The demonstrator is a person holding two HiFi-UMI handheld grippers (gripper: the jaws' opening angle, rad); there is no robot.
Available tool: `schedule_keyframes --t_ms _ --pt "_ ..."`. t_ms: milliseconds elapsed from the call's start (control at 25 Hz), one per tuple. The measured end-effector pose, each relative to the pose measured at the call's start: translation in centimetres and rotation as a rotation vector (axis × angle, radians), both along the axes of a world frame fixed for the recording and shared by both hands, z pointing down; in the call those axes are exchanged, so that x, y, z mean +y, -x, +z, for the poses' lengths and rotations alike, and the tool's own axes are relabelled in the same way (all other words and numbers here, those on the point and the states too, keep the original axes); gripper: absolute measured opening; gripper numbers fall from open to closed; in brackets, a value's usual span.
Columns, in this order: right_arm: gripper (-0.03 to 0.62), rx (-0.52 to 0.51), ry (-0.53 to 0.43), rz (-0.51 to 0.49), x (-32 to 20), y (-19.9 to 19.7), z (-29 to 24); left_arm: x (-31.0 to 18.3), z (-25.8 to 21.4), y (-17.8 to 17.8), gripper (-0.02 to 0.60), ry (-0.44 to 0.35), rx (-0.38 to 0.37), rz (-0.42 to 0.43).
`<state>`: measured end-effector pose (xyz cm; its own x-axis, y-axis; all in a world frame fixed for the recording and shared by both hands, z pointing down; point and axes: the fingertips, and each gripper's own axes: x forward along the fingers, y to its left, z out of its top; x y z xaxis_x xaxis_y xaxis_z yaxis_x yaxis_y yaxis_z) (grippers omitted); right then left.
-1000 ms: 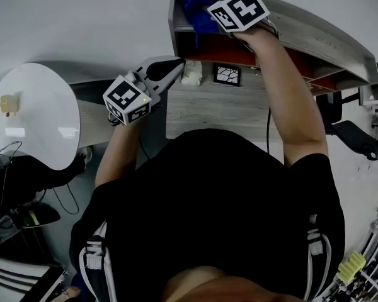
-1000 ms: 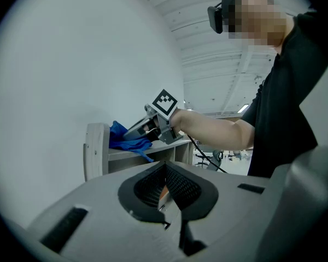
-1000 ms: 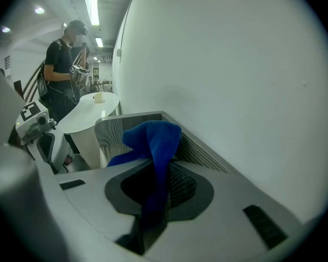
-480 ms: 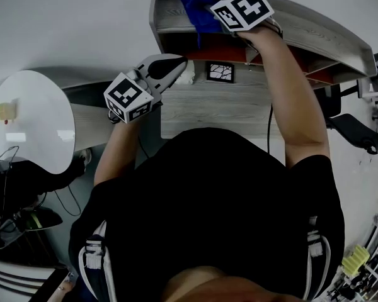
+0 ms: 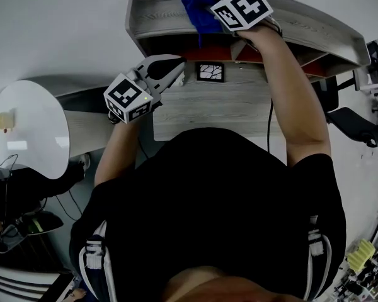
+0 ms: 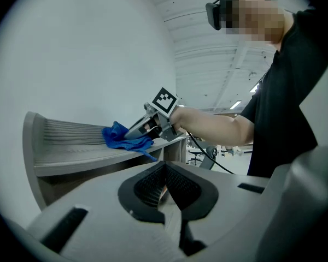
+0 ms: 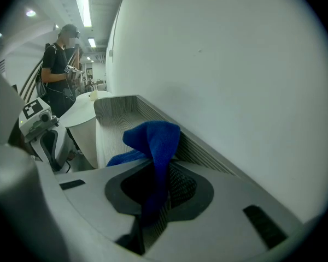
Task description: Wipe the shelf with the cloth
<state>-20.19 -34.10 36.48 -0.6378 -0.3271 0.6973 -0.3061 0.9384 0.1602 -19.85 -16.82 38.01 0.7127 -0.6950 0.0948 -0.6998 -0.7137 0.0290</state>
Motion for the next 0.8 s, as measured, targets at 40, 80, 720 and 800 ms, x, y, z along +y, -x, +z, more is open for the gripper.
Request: schedule_keyframes --t_ms 40,80,720,800 --pt "0.054 0.006 -0.003 0.002 -0.2 -0.6 0.0 -0.1 -0.1 -0.5 0.017 0.001 -0.001 0.001" --pt "0.054 0.012 -0.006 0.004 -0.4 -1.2 -0.1 -0.3 -0.1 -1.0 0.017 0.001 -0.001 0.003" --pt "0.054 0.023 -0.026 0.043 -3.0 -7.3 0.1 -1.5 -0.2 -6.4 0.017 0.01 -0.02 0.034" --pt "0.054 0.018 -0.024 0.049 -3.9 -9.4 -0.1 -2.3 -0.3 -8.6 0.017 0.012 -0.019 0.039"
